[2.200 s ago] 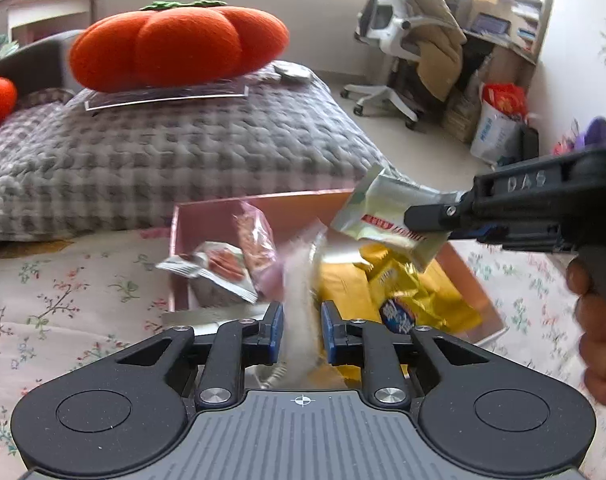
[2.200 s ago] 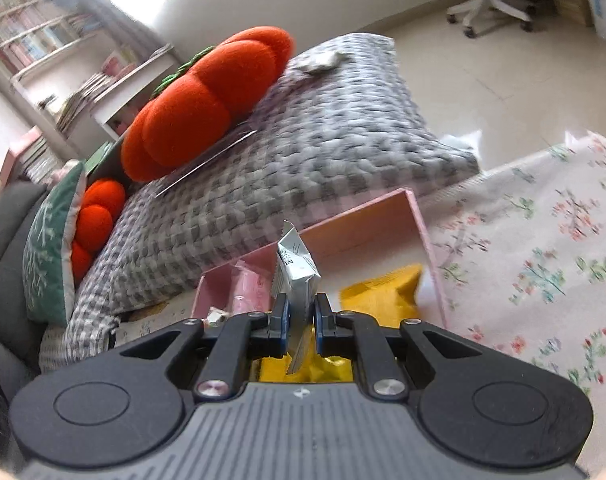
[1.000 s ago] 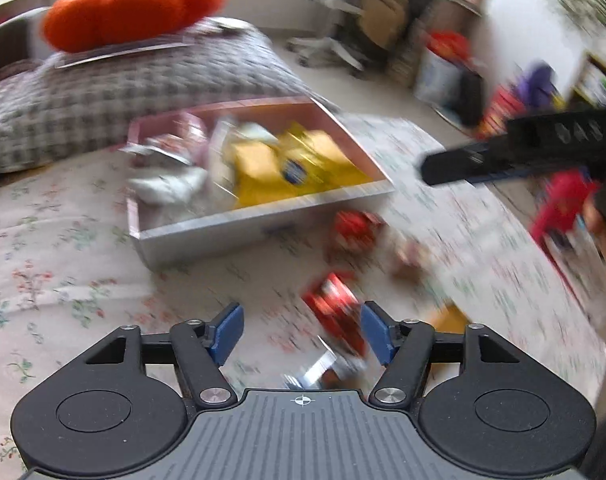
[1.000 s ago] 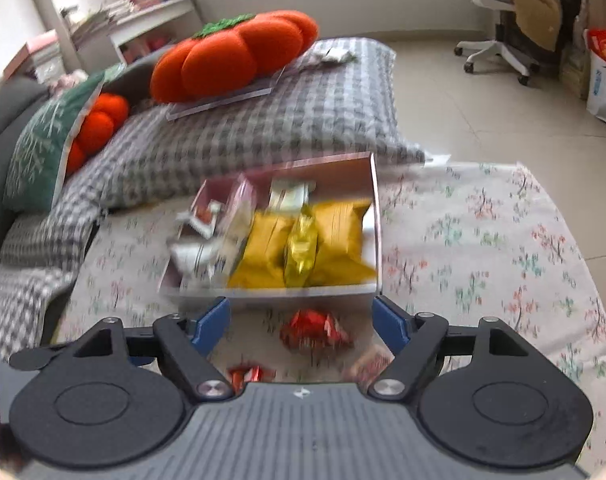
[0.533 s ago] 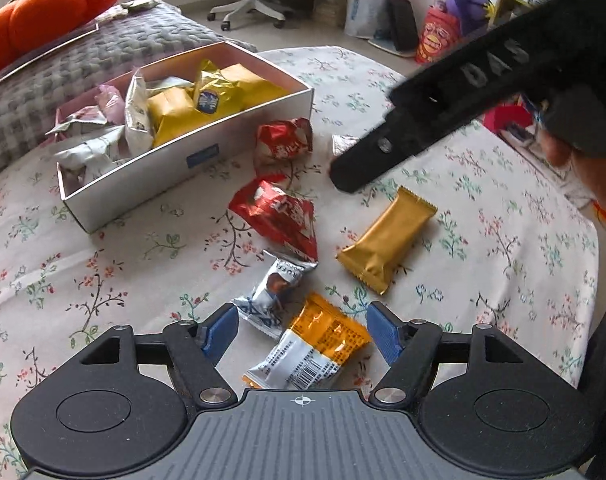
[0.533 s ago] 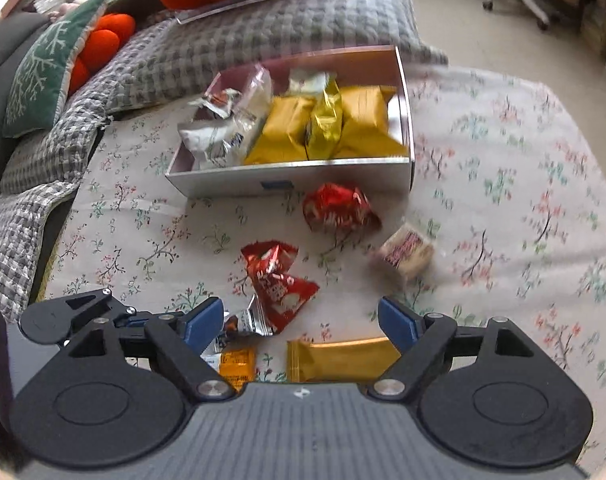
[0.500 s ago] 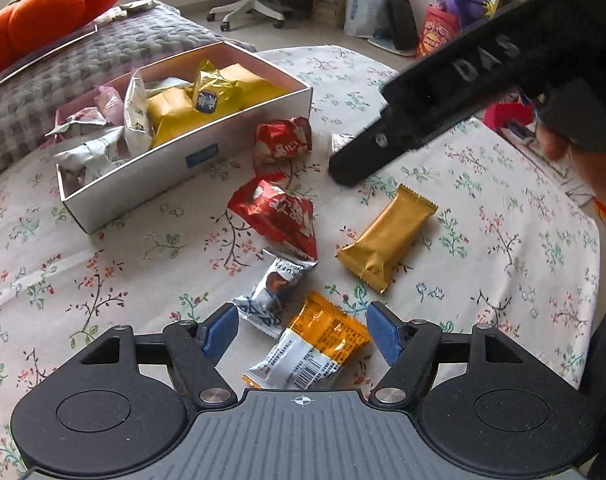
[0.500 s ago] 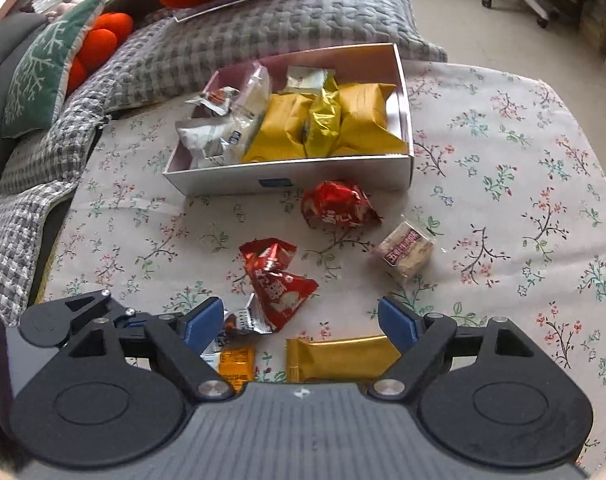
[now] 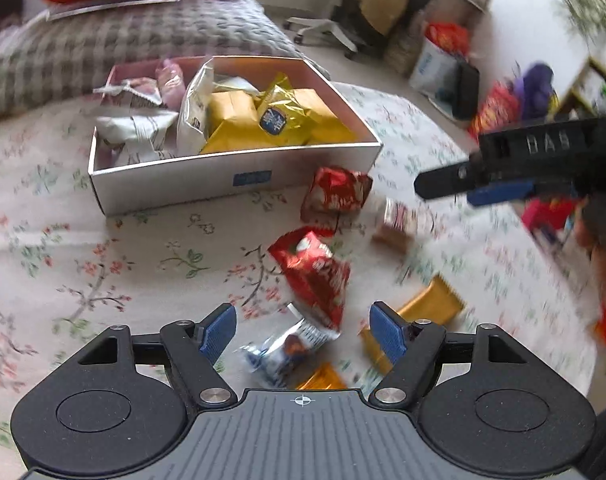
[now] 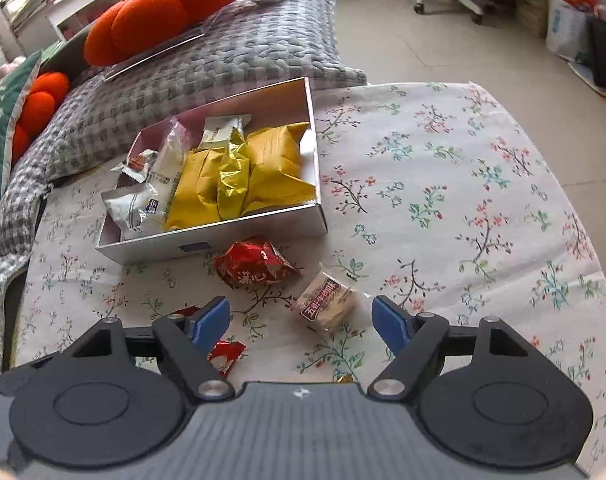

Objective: Organize snacks
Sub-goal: 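Grasp a red candy wrapper on the tablecloth with the left tool, then grasp a red foil candy with the right tool while the left holds its candy, then carry both red candies into the pink box and open both tools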

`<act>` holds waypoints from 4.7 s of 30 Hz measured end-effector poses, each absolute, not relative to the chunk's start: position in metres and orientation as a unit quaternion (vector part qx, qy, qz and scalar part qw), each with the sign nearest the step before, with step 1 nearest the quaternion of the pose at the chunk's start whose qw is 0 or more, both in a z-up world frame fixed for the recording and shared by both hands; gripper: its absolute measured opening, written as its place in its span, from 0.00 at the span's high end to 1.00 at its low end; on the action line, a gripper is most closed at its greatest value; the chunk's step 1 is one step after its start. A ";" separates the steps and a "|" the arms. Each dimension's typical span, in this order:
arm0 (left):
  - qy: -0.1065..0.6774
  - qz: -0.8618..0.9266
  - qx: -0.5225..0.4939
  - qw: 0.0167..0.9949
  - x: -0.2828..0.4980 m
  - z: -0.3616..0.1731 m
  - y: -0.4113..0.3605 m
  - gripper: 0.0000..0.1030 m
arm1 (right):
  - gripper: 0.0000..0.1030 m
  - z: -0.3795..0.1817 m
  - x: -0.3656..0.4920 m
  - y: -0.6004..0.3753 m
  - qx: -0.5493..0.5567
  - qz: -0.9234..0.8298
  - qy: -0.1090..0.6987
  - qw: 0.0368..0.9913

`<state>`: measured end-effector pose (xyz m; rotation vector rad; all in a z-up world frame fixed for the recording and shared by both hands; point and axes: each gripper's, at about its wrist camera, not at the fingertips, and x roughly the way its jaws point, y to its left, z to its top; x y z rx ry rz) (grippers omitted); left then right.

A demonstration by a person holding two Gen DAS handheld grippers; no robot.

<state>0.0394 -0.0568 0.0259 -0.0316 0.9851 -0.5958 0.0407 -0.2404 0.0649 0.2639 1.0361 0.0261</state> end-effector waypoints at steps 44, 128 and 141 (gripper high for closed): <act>0.450 -0.165 -0.062 0.875 0.072 0.015 -0.040 0.66 | 0.63 0.020 0.096 -0.182 -0.032 0.115 0.479 0.869; 0.351 -0.229 -0.046 0.907 0.187 0.087 -0.097 0.66 | 0.65 0.069 0.135 -0.287 0.353 0.044 0.380 0.854; 0.376 -0.197 -0.095 0.900 0.229 0.049 -0.100 0.64 | 0.64 0.051 0.177 -0.279 0.370 0.032 0.362 0.855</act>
